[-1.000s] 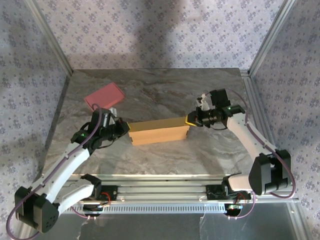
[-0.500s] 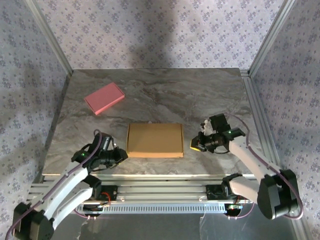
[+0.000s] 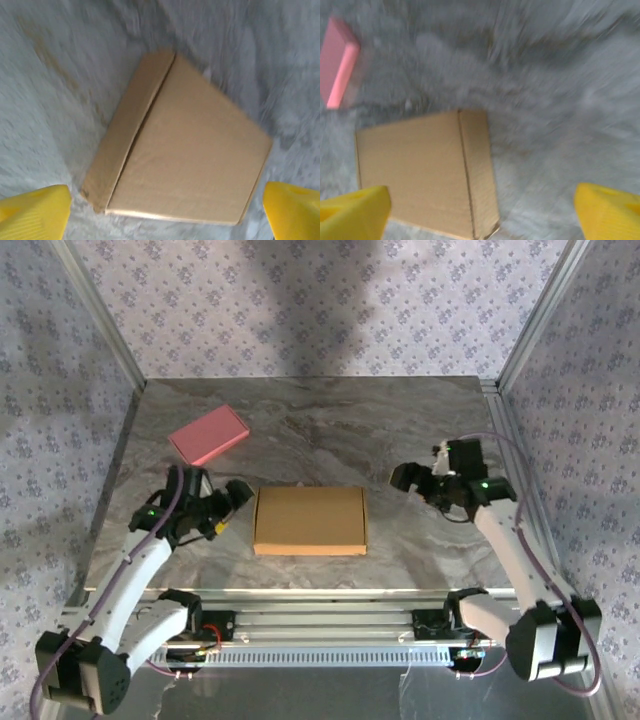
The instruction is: Fold the paper box
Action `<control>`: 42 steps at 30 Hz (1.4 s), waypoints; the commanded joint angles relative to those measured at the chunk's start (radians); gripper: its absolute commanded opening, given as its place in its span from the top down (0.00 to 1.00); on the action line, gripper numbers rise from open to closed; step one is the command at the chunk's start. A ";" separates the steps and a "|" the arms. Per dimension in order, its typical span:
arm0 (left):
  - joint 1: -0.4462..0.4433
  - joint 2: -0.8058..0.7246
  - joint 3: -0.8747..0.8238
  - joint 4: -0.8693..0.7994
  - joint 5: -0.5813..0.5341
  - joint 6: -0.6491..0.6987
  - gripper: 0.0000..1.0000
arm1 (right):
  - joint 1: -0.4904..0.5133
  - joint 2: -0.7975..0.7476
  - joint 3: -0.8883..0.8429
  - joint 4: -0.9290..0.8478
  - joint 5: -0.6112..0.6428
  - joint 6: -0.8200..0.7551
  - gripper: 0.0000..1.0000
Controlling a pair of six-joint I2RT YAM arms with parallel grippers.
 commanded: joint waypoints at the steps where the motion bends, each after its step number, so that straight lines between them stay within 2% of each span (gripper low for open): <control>1: 0.094 0.024 0.101 -0.088 0.009 0.130 0.00 | -0.051 -0.107 0.048 -0.032 0.180 -0.053 0.00; 4: 0.140 0.045 0.184 -0.148 -0.092 0.202 0.00 | -0.045 -0.156 0.083 -0.052 0.373 -0.058 0.00; 6: 0.138 0.045 0.229 -0.194 -0.236 0.222 0.00 | -0.044 -0.159 0.094 -0.075 0.520 -0.043 0.00; 10: 0.139 -0.028 0.188 -0.200 -0.574 0.123 0.01 | -0.039 -0.189 -0.013 0.081 0.648 -0.122 0.00; 13: 0.138 -0.122 0.084 -0.121 -0.782 0.092 0.00 | -0.023 -0.222 -0.177 0.290 0.654 -0.195 0.00; 15: 0.133 -0.189 -0.027 0.086 -0.797 0.269 0.01 | 0.012 -0.221 -0.269 0.399 0.670 -0.282 0.00; 17: 0.126 -0.210 -0.091 0.176 -0.826 0.387 0.01 | 0.050 -0.205 -0.338 0.491 0.684 -0.356 0.00; 20: 0.126 -0.197 -0.171 0.289 -0.803 0.543 0.00 | 0.089 -0.171 -0.445 0.663 0.697 -0.405 0.00; 27: 0.126 -0.157 -0.393 0.615 -0.761 0.636 0.00 | 0.064 0.039 -0.498 0.909 0.631 -0.477 0.00; 32: 0.152 -0.030 -0.493 0.886 -0.761 0.667 0.00 | 0.025 0.240 -0.483 1.109 0.572 -0.526 0.00; 34: 0.178 0.058 -0.475 0.927 -0.737 0.673 0.00 | 0.009 0.310 -0.458 1.154 0.531 -0.564 0.00; 38: 0.207 0.246 -0.430 1.122 -0.678 0.745 0.00 | -0.018 0.410 -0.393 1.192 0.492 -0.654 0.00; 42: 0.239 0.418 -0.379 1.311 -0.605 0.788 0.00 | -0.111 0.442 -0.417 1.258 0.400 -0.579 0.00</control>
